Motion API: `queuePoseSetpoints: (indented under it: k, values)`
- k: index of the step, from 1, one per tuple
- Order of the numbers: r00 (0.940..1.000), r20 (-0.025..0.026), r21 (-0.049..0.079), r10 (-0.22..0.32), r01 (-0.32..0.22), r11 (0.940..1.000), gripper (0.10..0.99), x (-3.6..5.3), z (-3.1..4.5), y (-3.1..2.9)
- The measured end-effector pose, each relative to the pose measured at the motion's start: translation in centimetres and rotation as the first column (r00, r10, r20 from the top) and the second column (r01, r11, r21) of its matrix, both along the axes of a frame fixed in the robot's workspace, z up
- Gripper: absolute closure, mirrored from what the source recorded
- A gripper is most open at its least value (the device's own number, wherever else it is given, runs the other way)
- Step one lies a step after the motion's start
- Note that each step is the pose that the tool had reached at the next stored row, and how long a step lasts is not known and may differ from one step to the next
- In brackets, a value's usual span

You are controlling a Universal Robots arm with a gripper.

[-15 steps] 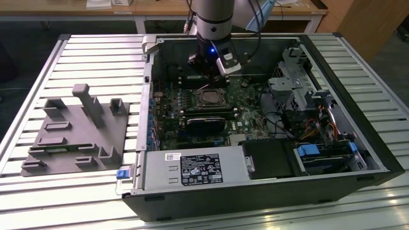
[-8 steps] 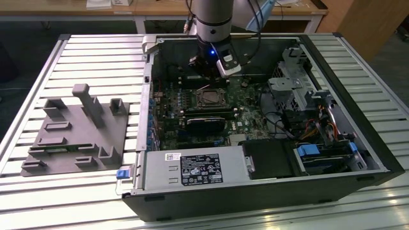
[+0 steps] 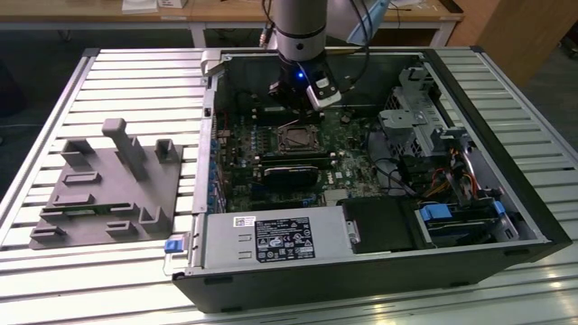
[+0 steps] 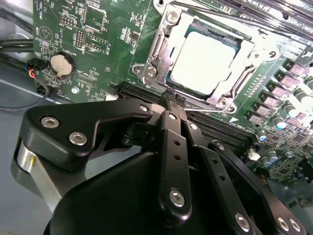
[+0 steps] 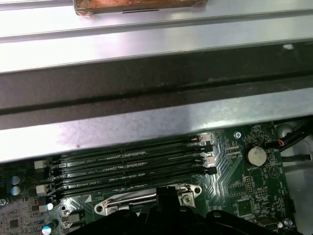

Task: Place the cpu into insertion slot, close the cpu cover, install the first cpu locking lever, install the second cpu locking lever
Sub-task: 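Install the first cpu locking lever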

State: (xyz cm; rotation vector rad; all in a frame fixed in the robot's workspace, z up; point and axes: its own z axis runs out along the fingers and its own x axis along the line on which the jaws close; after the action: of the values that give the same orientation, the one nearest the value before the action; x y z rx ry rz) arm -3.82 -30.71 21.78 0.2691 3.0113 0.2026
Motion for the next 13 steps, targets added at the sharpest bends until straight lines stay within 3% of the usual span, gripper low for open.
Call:
queuePoseSetpoints:
  k: [2,3,7,8,10,13]
  values:
    - [1.0,0.003,0.0,0.0,0.0,1.0,0.98,-0.11,-0.03,0.03]
    - [1.0,0.0082,0.0,0.0,0.0,1.0,0.98,-0.21,-0.07,0.06]
    - [0.9992,0.0407,-0.003,0.0,0.0,1.0,0.98,-0.73,-0.29,0.33]
    - [0.9989,0.0468,-0.004,0.0,0.0,1.0,0.98,-0.84,-0.33,0.4]
    - [0.9986,0.0538,-0.004,0.0,0.0,1.0,0.98,-0.99,-0.42,0.53]
    - [0.9982,0.0596,-0.003,0.0,0.0,1.0,0.98,-1.13,-0.57,0.68]
